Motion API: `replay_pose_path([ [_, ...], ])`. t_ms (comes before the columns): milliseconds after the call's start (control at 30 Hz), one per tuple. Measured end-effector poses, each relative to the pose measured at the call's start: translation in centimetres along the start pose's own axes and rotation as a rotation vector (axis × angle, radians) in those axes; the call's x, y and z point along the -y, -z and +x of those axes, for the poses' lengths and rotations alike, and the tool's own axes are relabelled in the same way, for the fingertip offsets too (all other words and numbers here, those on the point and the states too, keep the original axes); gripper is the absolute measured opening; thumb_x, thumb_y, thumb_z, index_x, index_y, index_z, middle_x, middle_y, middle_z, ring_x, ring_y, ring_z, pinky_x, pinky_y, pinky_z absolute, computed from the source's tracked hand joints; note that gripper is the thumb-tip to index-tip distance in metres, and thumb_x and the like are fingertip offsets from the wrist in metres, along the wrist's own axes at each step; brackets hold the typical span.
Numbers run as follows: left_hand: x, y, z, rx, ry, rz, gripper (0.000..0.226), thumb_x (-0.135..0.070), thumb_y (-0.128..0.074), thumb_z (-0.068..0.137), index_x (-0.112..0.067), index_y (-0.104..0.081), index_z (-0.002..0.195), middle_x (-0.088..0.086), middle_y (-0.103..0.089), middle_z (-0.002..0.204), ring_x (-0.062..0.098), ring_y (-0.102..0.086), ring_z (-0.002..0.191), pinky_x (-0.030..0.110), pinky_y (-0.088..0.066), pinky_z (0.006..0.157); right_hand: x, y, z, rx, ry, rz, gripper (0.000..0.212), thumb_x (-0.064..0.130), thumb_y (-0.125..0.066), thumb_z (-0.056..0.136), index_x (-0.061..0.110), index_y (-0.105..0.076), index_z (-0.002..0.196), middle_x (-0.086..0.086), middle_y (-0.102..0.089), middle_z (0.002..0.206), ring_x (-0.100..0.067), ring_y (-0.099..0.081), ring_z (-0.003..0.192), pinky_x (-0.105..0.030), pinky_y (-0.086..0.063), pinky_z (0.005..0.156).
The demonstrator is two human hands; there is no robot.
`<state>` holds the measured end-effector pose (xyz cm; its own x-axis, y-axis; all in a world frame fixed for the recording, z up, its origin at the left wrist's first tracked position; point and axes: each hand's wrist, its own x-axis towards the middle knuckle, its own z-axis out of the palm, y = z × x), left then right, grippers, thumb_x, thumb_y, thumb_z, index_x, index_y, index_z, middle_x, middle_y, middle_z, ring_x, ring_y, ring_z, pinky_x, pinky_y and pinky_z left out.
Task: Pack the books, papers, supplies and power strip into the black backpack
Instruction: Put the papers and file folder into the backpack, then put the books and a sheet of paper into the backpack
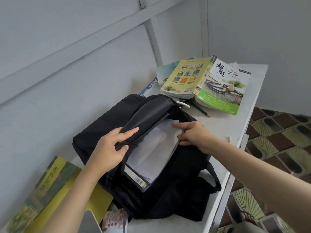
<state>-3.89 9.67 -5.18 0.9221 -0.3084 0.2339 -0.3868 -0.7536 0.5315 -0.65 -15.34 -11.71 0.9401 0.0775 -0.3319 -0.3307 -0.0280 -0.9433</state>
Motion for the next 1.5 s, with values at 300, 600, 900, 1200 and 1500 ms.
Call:
replay_pose_path([
  [300, 0.4, -0.4, 0.2, 0.026, 0.061, -0.010, 0.082, 0.009, -0.063, 0.080, -0.066, -0.049, 0.110, -0.037, -0.047, 0.115, -0.025, -0.041, 0.108, -0.007, -0.026, 0.089, -0.4, 0.0, -0.7, -0.106, 0.154, -0.263, 0.048, -0.004, -0.056, 0.087, 0.024, -0.060, 0.127, 0.016, -0.041, 0.068, -0.006, -0.054, 0.056, -0.026, -0.057, 0.076],
  [600, 0.1, -1.3, 1.0, 0.096, 0.021, 0.060, 0.028, -0.032, -0.068, 0.071, -0.055, -0.068, 0.087, -0.036, -0.030, 0.136, -0.019, -0.019, 0.125, 0.007, -0.013, 0.101, 2.5, 3.3, -1.2, 0.036, 0.256, -0.625, 0.027, 0.023, -0.064, 0.086, 0.022, -0.068, 0.112, -0.005, -0.074, 0.079, -0.015, -0.068, 0.059, -0.026, -0.057, 0.064],
  [900, -5.0, -4.3, 9.3, -0.136, -0.017, -0.079, 0.019, -0.044, -0.054, 0.073, -0.037, -0.070, 0.080, -0.024, -0.057, 0.120, 0.000, -0.044, 0.119, 0.016, -0.029, 0.098, 8.6, 14.1, 5.5, -0.059, 0.454, -0.762, 0.008, 0.034, -0.069, 0.082, 0.031, -0.072, 0.088, 0.010, -0.061, 0.092, -0.009, -0.056, 0.085, -0.022, -0.045, 0.073],
  [1200, -9.7, -12.1, 20.8, 0.150, -0.029, 0.045, 0.014, -0.040, -0.066, 0.082, -0.044, -0.070, 0.094, -0.012, -0.031, 0.148, 0.009, -0.023, 0.136, 0.038, -0.018, 0.113, 12.1, 23.8, 16.0, -0.048, 0.480, -0.838, 0.050, 0.005, -0.066, 0.074, 0.054, -0.066, 0.064, 0.000, -0.030, 0.151, -0.026, -0.028, 0.138, -0.049, -0.025, 0.112],
  [1500, -10.2, -17.8, 22.8, 0.239, 0.006, 0.292, 0.043, -0.044, -0.059, 0.086, -0.036, -0.039, 0.124, 0.006, 0.000, 0.158, 0.026, -0.003, 0.145, 0.037, -0.011, 0.115, 12.2, 25.5, 19.6, 0.233, 0.534, -0.557, 0.023, 0.011, -0.055, 0.058, 0.021, -0.075, 0.062, 0.021, -0.055, 0.123, -0.006, -0.054, 0.113, -0.008, -0.043, 0.082],
])
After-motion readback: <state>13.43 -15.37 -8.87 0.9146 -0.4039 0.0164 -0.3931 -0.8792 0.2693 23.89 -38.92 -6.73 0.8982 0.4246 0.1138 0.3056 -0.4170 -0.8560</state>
